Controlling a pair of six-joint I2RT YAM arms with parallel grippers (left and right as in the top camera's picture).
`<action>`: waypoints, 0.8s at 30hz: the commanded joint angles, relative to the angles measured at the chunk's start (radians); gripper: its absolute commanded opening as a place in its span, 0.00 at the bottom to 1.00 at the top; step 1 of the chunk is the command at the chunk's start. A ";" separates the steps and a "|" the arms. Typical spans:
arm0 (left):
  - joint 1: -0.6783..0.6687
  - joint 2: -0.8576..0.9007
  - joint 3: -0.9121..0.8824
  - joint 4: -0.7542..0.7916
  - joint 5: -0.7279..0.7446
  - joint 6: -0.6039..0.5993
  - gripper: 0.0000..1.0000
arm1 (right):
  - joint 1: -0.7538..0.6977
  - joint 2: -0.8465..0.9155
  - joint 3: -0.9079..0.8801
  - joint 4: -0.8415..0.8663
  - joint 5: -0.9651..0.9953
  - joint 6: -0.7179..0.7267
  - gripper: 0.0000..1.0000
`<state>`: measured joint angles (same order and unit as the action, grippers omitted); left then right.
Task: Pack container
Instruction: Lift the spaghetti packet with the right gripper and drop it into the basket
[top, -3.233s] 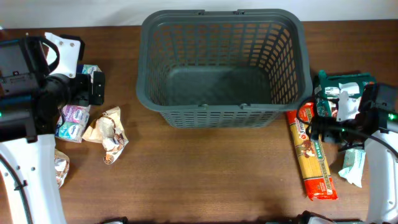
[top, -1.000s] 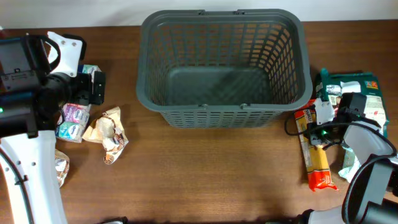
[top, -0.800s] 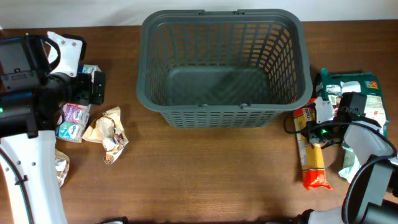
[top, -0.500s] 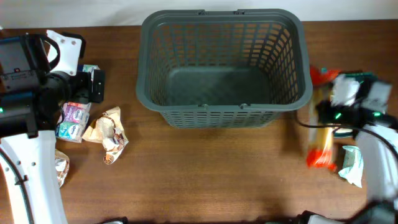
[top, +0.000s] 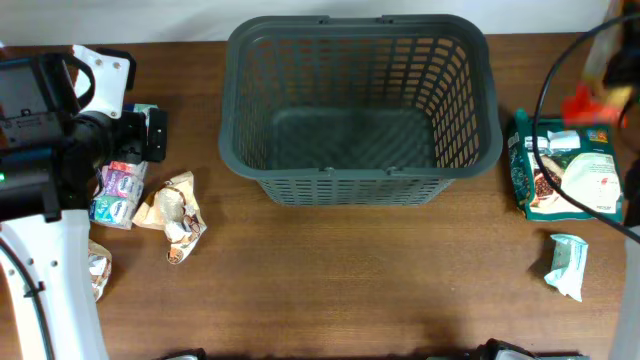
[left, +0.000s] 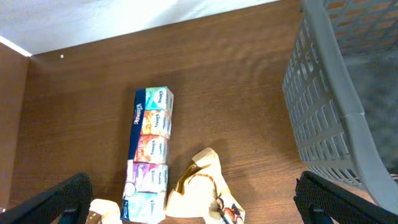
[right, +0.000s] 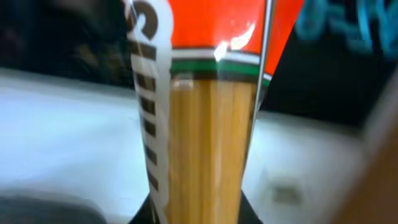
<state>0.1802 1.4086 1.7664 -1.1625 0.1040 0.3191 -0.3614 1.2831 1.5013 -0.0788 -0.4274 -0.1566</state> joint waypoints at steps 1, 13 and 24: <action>0.006 0.006 -0.002 0.003 0.001 0.016 0.99 | 0.066 -0.002 0.051 0.128 -0.317 0.110 0.03; 0.006 0.006 -0.002 0.002 0.005 0.016 0.99 | 0.486 0.156 0.051 -0.032 -0.400 -0.006 0.03; 0.006 0.006 -0.002 0.002 0.004 0.016 0.99 | 0.533 0.274 0.051 -0.198 -0.399 -0.050 0.99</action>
<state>0.1802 1.4086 1.7664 -1.1622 0.1043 0.3195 0.1703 1.6077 1.5196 -0.2985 -0.8040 -0.1871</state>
